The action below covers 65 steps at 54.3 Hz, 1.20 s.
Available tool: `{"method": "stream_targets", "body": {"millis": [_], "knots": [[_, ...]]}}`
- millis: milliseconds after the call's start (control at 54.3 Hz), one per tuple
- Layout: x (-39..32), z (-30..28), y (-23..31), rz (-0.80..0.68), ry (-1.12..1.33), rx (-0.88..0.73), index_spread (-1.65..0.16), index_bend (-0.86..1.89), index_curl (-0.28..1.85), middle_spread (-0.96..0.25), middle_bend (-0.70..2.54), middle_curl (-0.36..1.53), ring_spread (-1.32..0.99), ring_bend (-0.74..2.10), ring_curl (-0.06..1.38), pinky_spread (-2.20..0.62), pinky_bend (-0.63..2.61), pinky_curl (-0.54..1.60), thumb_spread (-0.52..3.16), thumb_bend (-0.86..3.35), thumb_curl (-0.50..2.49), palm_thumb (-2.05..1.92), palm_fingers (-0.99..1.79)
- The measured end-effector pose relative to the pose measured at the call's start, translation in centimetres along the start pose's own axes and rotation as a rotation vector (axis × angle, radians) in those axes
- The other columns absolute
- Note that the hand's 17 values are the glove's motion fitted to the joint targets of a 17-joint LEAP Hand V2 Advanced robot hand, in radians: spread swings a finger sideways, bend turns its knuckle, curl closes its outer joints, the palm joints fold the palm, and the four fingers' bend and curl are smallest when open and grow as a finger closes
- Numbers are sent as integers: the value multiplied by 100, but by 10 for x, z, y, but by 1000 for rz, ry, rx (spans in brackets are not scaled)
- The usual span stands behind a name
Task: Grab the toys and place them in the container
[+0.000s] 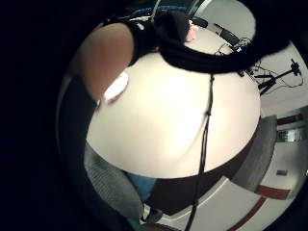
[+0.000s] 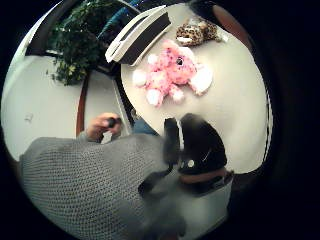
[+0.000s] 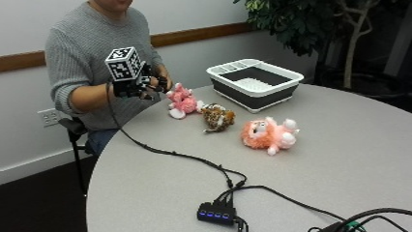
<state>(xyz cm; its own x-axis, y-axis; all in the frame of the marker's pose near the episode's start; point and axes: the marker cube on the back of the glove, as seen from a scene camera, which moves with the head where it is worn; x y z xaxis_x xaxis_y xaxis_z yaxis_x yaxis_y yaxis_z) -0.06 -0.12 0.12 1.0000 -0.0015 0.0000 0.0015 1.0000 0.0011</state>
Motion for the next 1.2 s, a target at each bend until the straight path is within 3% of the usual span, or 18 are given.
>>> {"method": "stream_targets", "body": {"millis": [166, 369, 700, 1051, 1198], "knots": [[-3, 3, -14, -13, -4, 0, -26, 21, 13, -11, 13, 5, -5, 20, 6, 5, 70, 21, 102, 10, 7, 8, 6], [-9, 2, -22, -26, 7, -17, -32, 22, 21, -14, 15, 11, -7, 24, 10, 6, 76, 26, 136, 9, 13, 6, 1], [-13, 4, -36, -44, 8, -37, -34, 21, 31, -15, 16, 18, -8, 26, 16, 7, 79, 29, 151, 7, 21, 3, -3], [-87, 24, -123, -241, 19, -127, -35, 17, 35, -15, 15, 22, -8, 26, 20, 6, 83, 31, 151, 3, 25, 1, -4], [-99, 55, -126, -257, 70, -188, -35, 17, 35, -15, 15, 22, -8, 27, 22, 6, 86, 32, 145, -1, 25, -2, -5]]}}
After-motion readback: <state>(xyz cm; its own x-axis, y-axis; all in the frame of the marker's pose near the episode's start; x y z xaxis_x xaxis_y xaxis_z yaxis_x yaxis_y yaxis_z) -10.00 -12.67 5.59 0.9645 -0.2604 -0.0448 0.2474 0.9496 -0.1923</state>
